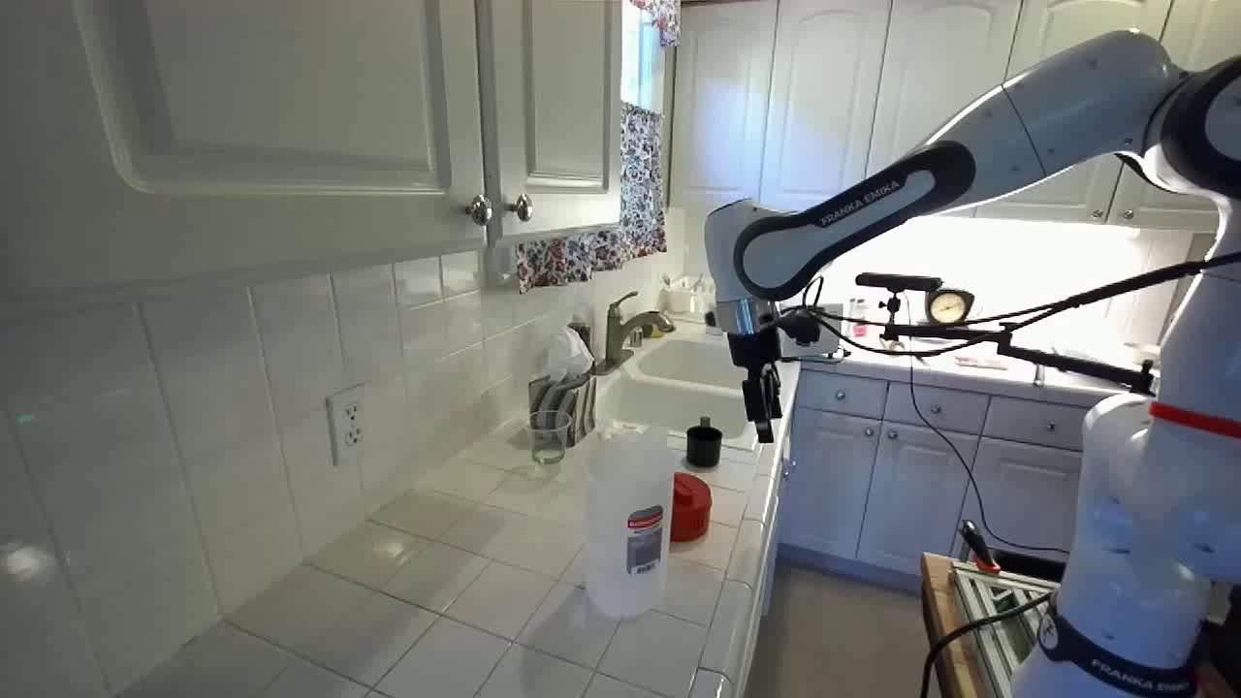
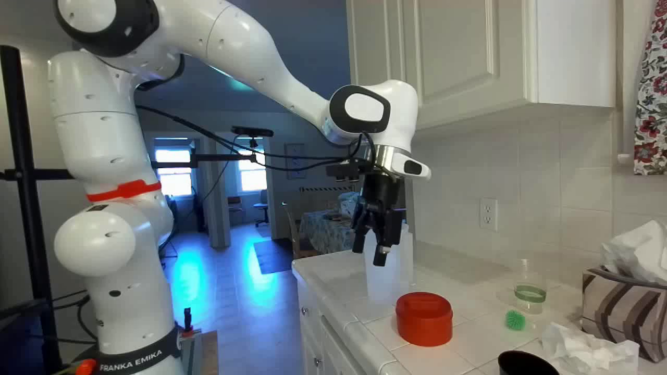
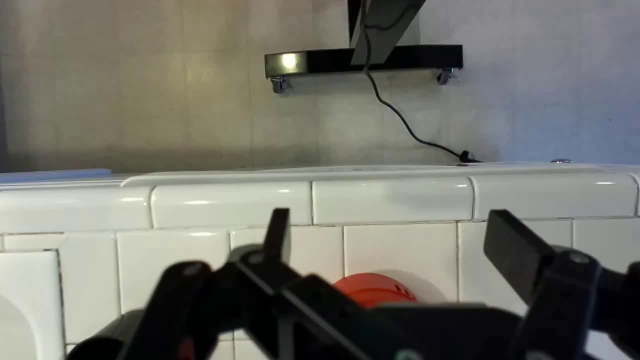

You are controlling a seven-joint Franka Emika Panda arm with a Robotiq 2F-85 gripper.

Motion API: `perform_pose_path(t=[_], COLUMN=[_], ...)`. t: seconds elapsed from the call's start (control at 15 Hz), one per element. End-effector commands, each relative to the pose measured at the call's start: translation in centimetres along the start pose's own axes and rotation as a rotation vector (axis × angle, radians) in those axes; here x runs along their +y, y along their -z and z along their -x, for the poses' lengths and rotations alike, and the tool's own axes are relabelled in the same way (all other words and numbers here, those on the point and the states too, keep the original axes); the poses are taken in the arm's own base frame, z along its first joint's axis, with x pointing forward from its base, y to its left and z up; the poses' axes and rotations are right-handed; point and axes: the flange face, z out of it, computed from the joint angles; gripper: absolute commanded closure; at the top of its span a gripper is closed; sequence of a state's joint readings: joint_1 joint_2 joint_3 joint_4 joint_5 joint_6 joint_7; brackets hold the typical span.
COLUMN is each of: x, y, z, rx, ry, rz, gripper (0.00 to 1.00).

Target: Put the orange cup on the jar

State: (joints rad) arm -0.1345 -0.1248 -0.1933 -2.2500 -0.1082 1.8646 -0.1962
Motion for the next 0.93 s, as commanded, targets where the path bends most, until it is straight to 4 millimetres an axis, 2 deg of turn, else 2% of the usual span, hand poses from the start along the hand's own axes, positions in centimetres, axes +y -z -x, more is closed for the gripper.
perform_pose_path(t=[0.0, 0.13, 0.47, 0.87], x=[0.0, 0.2, 2.1, 3.2], y=[0.0, 0.0, 0.2, -1.5], z=[0.0, -0.1, -1.5, -2.9], rx=[-0.001, -0.002, 0.16, 0.237], ry=[0.0, -0.014, -0.257, -0.396], rz=[0.0, 0.001, -0.001, -0.001], gripper=[0.0, 0.0, 0.0, 0.0])
